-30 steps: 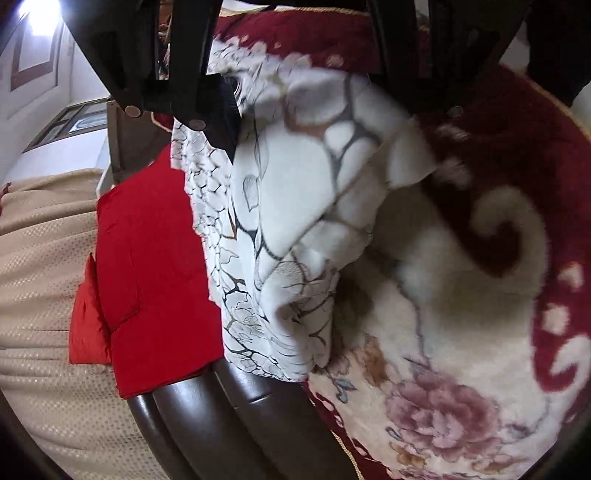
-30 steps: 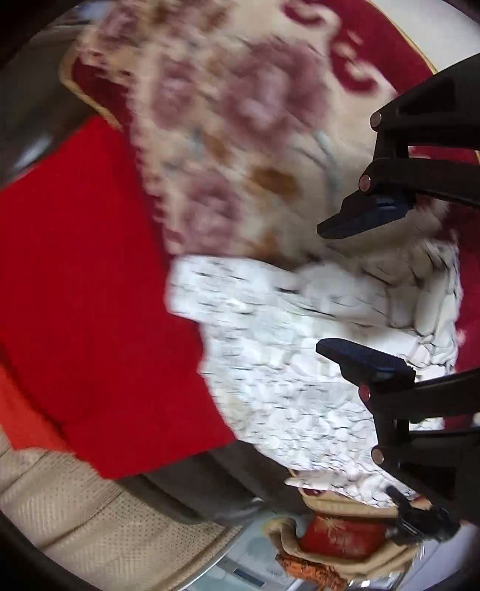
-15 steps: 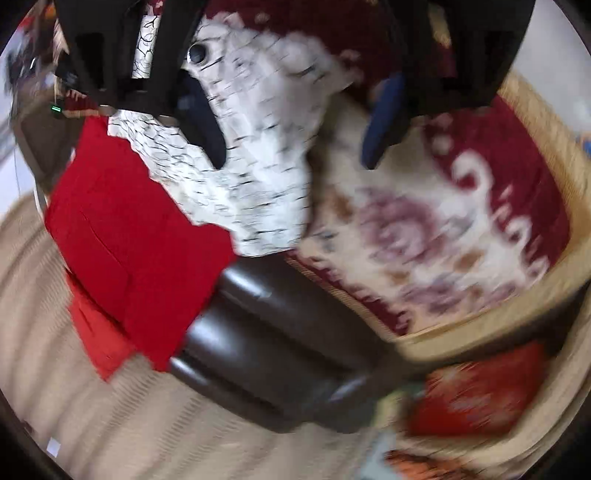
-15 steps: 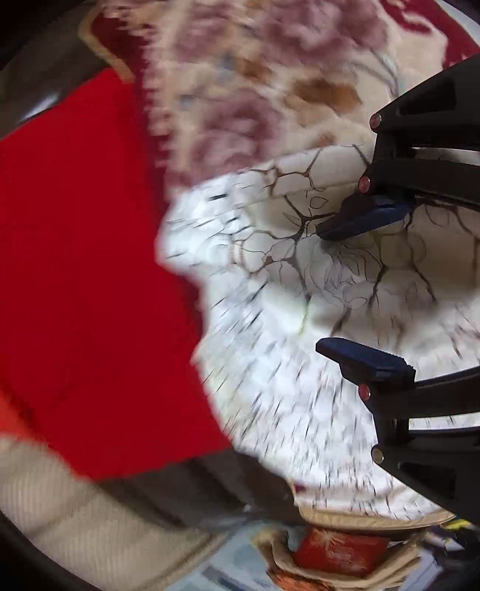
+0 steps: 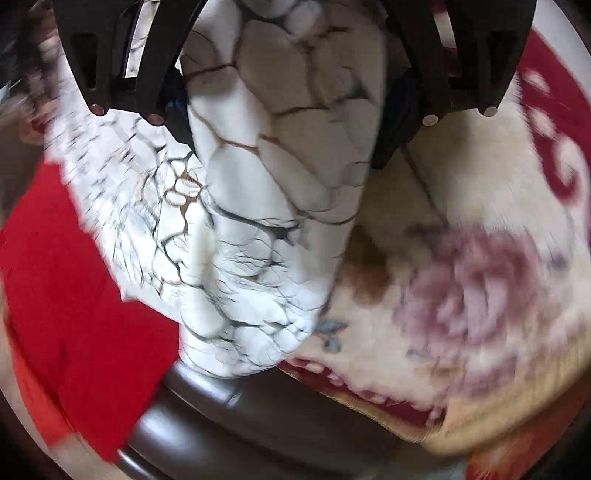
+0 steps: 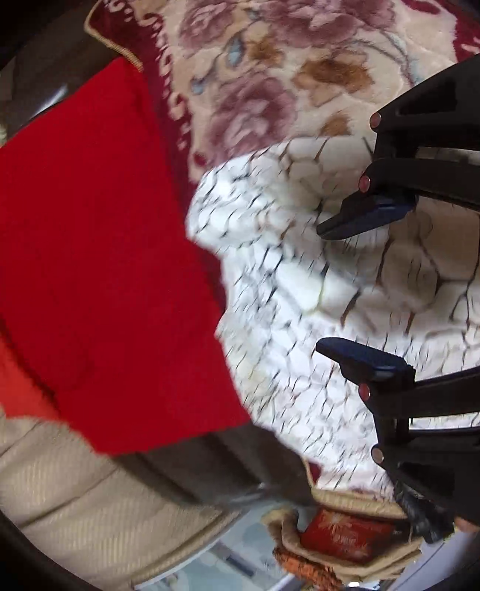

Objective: Fold large clothes

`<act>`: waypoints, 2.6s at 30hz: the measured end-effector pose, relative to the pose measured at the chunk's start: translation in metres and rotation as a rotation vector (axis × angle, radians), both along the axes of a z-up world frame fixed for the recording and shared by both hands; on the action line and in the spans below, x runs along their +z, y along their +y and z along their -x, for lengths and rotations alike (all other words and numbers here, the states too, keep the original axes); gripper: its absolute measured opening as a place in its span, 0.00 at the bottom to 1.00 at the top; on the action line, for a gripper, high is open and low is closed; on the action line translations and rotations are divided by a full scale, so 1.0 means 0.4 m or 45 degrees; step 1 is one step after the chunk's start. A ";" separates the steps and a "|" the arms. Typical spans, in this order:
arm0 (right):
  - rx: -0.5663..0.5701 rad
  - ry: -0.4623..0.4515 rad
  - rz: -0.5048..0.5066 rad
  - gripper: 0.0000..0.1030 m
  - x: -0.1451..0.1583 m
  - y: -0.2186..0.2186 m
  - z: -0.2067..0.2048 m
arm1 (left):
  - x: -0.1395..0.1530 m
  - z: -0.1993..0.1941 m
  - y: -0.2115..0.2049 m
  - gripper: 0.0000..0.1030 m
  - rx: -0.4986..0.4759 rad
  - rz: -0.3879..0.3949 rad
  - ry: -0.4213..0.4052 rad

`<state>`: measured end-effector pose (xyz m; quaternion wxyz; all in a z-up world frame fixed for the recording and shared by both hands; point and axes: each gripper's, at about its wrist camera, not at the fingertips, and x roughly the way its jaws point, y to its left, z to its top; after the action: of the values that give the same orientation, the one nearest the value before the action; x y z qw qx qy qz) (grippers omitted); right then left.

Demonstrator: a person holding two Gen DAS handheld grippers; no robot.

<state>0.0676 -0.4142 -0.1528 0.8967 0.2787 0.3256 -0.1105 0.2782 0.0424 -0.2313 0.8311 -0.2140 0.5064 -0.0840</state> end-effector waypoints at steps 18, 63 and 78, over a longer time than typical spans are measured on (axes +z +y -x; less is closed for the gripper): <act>0.088 -0.010 -0.096 0.58 -0.020 0.026 0.032 | 0.020 0.237 0.198 0.81 0.155 0.482 -0.043; 0.465 0.315 -0.164 0.29 -0.107 0.285 -0.089 | 0.023 0.102 -0.037 0.49 0.098 0.540 -0.256; -0.034 -0.145 -0.471 0.32 0.020 -0.148 0.124 | 0.377 0.244 -0.394 0.27 -0.512 0.012 -0.734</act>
<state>0.0181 -0.4733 -0.1448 0.8457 0.4488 0.2852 -0.0445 0.1806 -0.1150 -0.0807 0.9058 -0.0811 0.2824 -0.3053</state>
